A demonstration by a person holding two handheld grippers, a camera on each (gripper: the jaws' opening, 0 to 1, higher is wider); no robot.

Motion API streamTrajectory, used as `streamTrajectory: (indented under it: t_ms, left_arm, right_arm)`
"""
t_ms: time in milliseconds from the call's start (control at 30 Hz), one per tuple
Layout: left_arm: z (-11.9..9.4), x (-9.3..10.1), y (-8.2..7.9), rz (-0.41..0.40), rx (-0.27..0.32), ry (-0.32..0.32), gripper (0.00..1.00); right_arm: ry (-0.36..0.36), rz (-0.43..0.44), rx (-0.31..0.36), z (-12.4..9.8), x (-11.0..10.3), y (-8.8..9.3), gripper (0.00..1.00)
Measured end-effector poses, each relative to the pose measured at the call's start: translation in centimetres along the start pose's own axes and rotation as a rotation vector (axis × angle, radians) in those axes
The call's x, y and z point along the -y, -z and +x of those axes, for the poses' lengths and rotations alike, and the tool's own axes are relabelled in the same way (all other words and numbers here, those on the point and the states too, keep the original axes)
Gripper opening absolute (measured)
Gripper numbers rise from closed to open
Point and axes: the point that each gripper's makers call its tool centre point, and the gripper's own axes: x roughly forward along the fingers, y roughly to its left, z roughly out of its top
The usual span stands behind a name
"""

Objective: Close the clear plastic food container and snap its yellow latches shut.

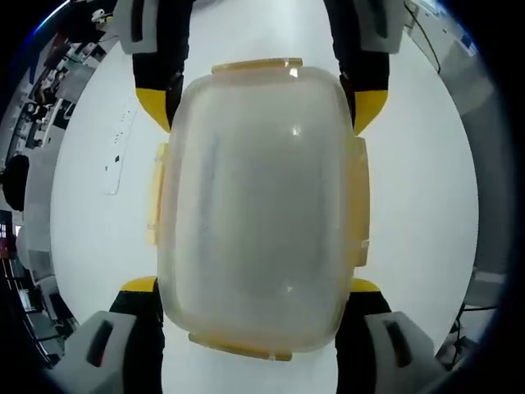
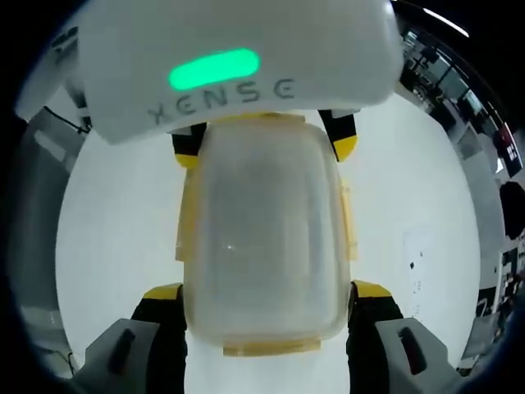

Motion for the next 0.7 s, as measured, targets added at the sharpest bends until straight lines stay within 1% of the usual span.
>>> streamTrajectory:
  t_ms: [367, 633, 700]
  left_arm:
    - [-0.05, -0.12, -0.18, -0.005, 0.011, 0.001, 0.87]
    - [-0.04, -0.18, -0.14, -0.001, 0.003, 0.001, 0.87]
    - [-0.04, -0.24, -0.12, 0.0, 0.011, 0.007, 0.88]
  right_arm:
    - [0.0, 0.002, 0.002, -0.05, 0.16, 0.12, 0.81]
    - [-0.001, 0.001, 0.007, -0.03, 0.22, 0.11, 0.81]
    - [-0.002, -0.002, 0.009, -0.05, 0.21, 0.03, 0.81]
